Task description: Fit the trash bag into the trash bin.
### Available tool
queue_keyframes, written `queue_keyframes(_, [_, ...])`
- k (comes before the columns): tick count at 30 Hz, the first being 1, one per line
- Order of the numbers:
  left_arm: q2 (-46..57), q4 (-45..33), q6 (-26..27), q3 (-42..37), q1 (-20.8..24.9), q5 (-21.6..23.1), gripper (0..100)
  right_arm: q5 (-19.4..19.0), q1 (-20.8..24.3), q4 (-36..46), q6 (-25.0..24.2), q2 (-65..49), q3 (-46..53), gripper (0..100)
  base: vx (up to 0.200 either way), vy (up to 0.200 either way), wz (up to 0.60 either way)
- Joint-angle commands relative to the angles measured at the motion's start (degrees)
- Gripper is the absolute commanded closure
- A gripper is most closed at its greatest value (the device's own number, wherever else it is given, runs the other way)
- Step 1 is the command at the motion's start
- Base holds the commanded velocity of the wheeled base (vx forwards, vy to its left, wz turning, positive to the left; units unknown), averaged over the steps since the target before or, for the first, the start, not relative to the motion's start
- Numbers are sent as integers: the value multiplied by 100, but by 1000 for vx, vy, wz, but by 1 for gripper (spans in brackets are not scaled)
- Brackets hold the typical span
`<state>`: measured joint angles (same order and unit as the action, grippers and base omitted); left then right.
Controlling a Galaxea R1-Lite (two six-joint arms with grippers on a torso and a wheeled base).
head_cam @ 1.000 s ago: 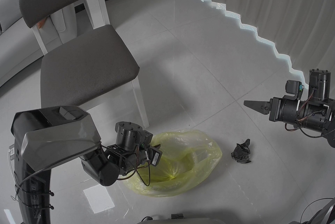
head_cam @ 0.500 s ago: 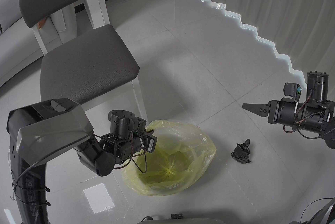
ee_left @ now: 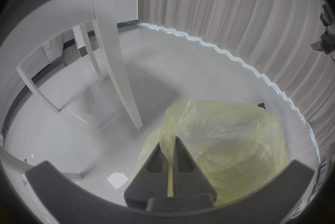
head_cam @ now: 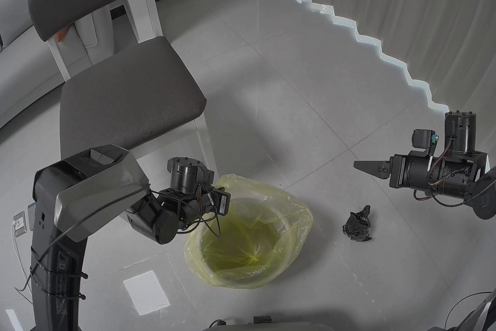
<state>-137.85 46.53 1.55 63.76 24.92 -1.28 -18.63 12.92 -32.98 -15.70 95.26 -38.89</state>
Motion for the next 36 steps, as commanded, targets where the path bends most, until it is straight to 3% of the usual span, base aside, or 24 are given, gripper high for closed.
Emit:
queue_keyframes(1, [-269,-74,-58,295,-22,14,100,-1,0,-7,6,230,-22,0,0,0,0])
queue_keyframes(23, [-383,-223,-155,436,-180,23,100,-9,-132,-350,50,986,-49,0,0,0,0])
queue_keyframes(24, [-348,-215,-190,409,-171,23,0,-9,-132,-359,50,1030,-49,0,0,0,0])
queue_keyframes(29, [-66,-215,-542,278,-101,14,0,-9,-132,-482,50,1267,-57,0,0,0,0])
queue_keyframes(36, [619,-48,-656,-619,-259,14,0,-18,123,-640,146,2269,-444,0,0,0,0])
